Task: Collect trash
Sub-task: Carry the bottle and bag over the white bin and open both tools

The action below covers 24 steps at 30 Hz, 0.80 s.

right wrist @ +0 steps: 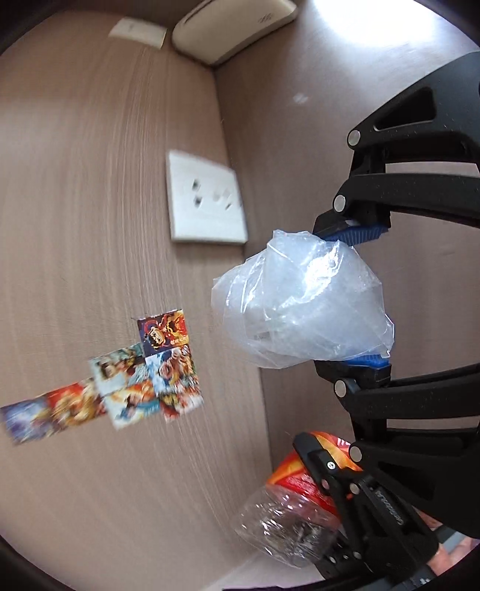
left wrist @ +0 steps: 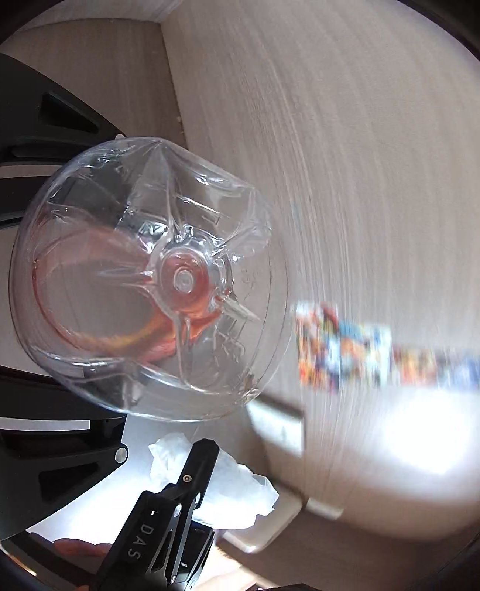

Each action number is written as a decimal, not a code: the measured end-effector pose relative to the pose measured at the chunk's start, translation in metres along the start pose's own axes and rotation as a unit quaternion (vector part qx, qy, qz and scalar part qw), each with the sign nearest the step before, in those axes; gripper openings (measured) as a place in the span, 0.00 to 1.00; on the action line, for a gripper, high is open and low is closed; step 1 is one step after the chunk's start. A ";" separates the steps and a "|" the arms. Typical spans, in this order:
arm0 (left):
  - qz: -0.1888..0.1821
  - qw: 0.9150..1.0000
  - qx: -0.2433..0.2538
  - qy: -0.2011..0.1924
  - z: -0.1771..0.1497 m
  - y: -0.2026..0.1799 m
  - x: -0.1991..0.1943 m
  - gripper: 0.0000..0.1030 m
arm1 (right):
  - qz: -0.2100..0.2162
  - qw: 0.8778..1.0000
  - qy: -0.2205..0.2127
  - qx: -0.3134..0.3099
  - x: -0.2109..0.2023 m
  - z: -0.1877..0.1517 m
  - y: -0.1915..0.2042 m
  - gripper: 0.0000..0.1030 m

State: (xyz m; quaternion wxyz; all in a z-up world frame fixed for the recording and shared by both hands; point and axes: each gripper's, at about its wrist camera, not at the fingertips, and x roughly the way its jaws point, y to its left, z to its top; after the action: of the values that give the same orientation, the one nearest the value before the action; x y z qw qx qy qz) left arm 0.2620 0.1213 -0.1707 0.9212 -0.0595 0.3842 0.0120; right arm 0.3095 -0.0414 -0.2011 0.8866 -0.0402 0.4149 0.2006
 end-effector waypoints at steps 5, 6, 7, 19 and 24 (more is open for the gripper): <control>-0.045 0.998 0.038 0.003 -0.016 -0.043 -0.031 0.42 | -0.011 1.000 -0.009 0.017 -0.056 -0.036 -0.015 0.45; -0.059 0.997 0.049 0.005 -0.021 -0.057 -0.036 0.42 | -0.020 1.000 -0.009 0.019 -0.064 -0.043 -0.017 0.45; -0.070 0.996 0.058 0.008 -0.022 -0.066 -0.036 0.42 | -0.032 0.999 -0.011 0.022 -0.072 -0.051 -0.019 0.45; -0.193 0.958 0.207 0.042 -0.084 -0.191 -0.069 0.42 | -0.151 0.977 -0.021 0.149 -0.170 -0.147 -0.094 0.45; -0.236 0.939 0.248 0.043 -0.114 -0.242 -0.092 0.42 | -0.199 0.961 -0.028 0.191 -0.218 -0.191 -0.111 0.45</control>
State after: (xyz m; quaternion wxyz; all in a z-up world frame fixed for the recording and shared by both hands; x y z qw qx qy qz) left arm 0.1332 -0.1307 -0.1602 0.8658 0.0817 0.3892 -0.3036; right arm 0.0899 -0.2588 -0.1719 0.9110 0.0539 0.4042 -0.0621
